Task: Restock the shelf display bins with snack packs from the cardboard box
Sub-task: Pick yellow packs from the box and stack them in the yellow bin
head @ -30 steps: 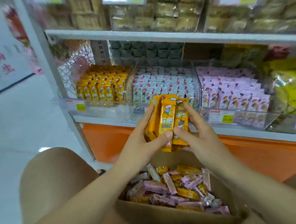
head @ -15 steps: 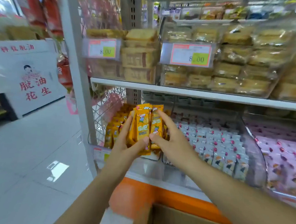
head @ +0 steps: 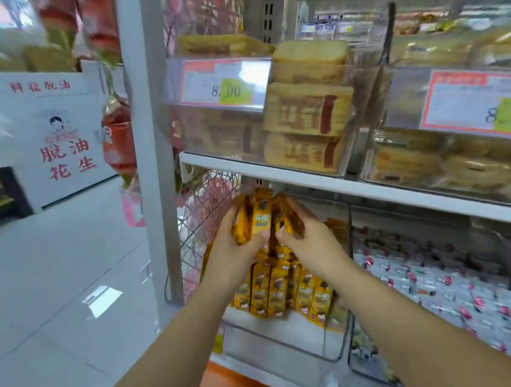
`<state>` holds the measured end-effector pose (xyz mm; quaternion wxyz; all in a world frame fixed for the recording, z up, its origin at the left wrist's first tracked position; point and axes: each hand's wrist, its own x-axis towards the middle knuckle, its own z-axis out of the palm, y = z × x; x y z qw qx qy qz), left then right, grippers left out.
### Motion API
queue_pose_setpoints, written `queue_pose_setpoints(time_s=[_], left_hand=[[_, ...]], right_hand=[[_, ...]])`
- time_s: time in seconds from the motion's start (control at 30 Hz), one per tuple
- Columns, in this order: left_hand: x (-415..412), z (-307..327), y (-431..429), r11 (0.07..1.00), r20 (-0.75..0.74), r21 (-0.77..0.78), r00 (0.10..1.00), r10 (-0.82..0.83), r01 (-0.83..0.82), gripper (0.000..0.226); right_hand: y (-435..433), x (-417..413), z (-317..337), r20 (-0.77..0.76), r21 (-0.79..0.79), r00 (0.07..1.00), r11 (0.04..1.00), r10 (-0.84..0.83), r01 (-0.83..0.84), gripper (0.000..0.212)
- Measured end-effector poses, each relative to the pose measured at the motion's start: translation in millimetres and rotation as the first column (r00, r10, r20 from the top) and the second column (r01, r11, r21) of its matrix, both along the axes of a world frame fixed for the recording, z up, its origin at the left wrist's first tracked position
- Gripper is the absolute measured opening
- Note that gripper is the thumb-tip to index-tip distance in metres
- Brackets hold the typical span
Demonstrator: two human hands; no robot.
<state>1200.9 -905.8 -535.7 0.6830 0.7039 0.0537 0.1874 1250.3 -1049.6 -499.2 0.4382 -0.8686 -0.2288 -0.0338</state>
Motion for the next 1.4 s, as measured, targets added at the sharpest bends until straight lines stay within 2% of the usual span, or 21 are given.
queue_pose_setpoints(time_s=[0.13, 0.2, 0.37, 0.4, 0.47, 0.53, 0.57, 0.6, 0.67, 0.73, 0.83, 0.93, 1.0, 1.07, 1.13, 1.23, 1.33, 1.4], left_hand=[[13, -5, 14, 0.988, -0.002, 0.118, 0.995, 0.1, -0.099, 0.069], [15, -3, 17, 0.981, 0.023, 0.144, 0.991, 0.129, -0.131, 0.067], [17, 3, 19, 0.99, 0.067, 0.069, 0.991, 0.117, -0.121, 0.062], [14, 5, 17, 0.992, 0.085, 0.057, 0.99, 0.109, -0.114, 0.061], [7, 10, 13, 0.996, 0.138, 0.069, 0.989, 0.043, -0.053, 0.062], [-3, 13, 9, 0.995, 0.147, 0.091, 0.987, -0.065, 0.052, 0.062], [-9, 15, 7, 0.991, 0.134, 0.055, 0.983, -0.126, 0.12, 0.059], [-16, 17, 4, 0.979, 0.114, -0.042, 0.974, -0.194, 0.2, 0.055], [-28, 19, -2, 0.904, 0.073, -0.294, 0.95, -0.303, 0.311, 0.045], [-37, 25, -7, 0.819, 0.029, -0.463, 0.929, -0.369, 0.339, 0.034], [-40, 30, -8, 0.736, -0.071, -0.569, 0.87, -0.488, 0.366, 0.026], [-43, 31, -12, 0.716, -0.144, -0.598, 0.831, -0.537, 0.359, 0.018], [-44, 29, -16, 0.745, -0.17, -0.56, 0.829, -0.532, 0.363, 0.014], [-44, 28, -18, 0.785, -0.18, -0.475, 0.83, -0.529, 0.397, 0.019], [-46, 27, -18, 0.841, -0.202, -0.294, 0.83, -0.519, 0.454, 0.028], [-53, 26, -15, 0.854, -0.205, 0.068, 0.845, -0.493, 0.515, 0.021], [-50, 29, -15, 0.864, -0.119, 0.229, 0.894, -0.432, 0.448, 0.016], [-42, 26, -19, 0.879, -0.108, 0.286, 0.924, -0.366, 0.382, 0.03]], right_hand=[[0, 13, -9, 0.126, -0.197, 0.977, 0.961, -0.174, 0.197, 0.058], [-1, 12, -8, 0.185, -0.249, 0.962, 0.937, -0.203, 0.245, 0.054], [6, -8, 3, 0.303, -0.309, 0.915, 0.881, -0.266, 0.358, 0.043], [9, -11, 8, 0.279, -0.253, 0.92, 0.903, -0.275, 0.346, 0.044], [17, -14, 17, 0.086, -0.016, 0.967, 0.97, -0.239, 0.242, 0.046], [22, -16, 23, -0.088, 0.237, 0.985, 0.957, -0.15, 0.167, 0.037], [22, -20, 26, -0.127, 0.312, 0.985, 0.938, -0.114, 0.149, 0.032], [20, -23, 28, -0.146, 0.367, 0.986, 0.921, -0.081, 0.13, 0.027], [11, -32, 30, -0.179, 0.444, 0.983, 0.889, -0.035, 0.112, 0.018], [-4, -42, 31, -0.2, 0.464, 0.98, 0.879, -0.013, 0.107, 0.018], [-29, -57, 30, -0.202, 0.434, 0.979, 0.892, -0.039, 0.125, 0.023], [-46, -68, 32, -0.233, 0.454, 0.97, 0.876, -0.061, 0.164, 0.025], [-53, -70, 35, -0.272, 0.474, 0.961, 0.861, -0.058, 0.186, 0.025], [-57, -72, 37, -0.317, 0.479, 0.947, 0.854, -0.046, 0.202, 0.03], [-60, -72, 35, -0.332, 0.43, 0.943, 0.883, -0.036, 0.186, 0.032], [-61, -75, 32, -0.336, 0.364, 0.942, 0.922, -0.004, 0.133, 0.028], [-58, -74, 29, -0.253, 0.236, 0.967, 0.967, -0.033, 0.094, 0.027], [-57, -74, 29, -0.129, 0.072, 0.987, 0.991, -0.1, 0.11, 0.029]])
